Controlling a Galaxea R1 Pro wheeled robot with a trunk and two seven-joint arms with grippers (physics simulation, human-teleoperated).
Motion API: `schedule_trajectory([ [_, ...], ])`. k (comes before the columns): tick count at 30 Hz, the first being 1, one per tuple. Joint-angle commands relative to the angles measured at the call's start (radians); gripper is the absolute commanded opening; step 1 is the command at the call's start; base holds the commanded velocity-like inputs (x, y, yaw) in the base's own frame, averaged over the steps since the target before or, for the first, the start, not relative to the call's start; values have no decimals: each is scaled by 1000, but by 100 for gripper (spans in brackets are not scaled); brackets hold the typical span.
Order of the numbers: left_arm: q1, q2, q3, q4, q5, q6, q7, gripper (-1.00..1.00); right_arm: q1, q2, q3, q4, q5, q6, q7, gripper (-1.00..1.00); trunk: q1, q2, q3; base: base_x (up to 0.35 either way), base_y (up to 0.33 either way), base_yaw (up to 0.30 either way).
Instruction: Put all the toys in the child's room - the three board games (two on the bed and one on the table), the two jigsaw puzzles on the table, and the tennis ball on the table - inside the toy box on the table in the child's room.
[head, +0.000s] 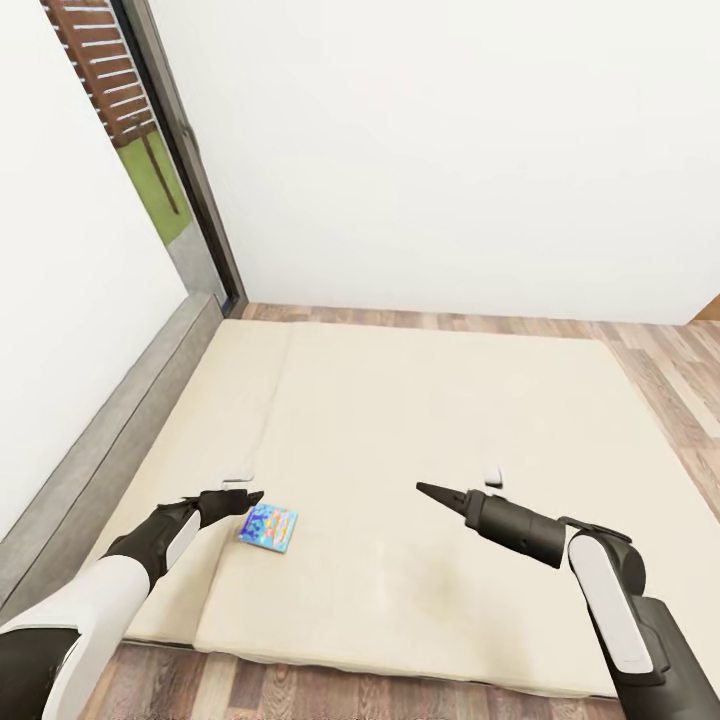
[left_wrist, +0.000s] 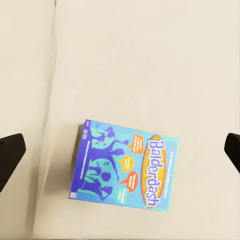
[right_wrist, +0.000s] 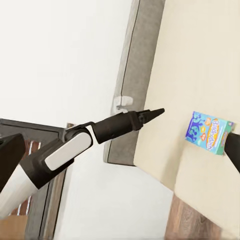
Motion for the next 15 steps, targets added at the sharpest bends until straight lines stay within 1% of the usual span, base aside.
schedule_trajectory([
  [1,0,1,-6,-1,10,7,0,100,1,0,-2,-2,3,7,8,100,0,-2,-3,0,0,94],
  [5,0,1,-7,-1,10,6,0,100,6,0,-8,-8,3,10,36,100,0,-2,-10,0,0,94],
  [9,0,1,-7,-1,10,6,0,100,8,0,-10,-9,4,4,84,100,0,-2,-16,0,0,94],
  [15,0,1,-7,-1,10,6,0,100,8,0,-10,-9,5,2,94,100,0,-2,-26,0,0,95],
])
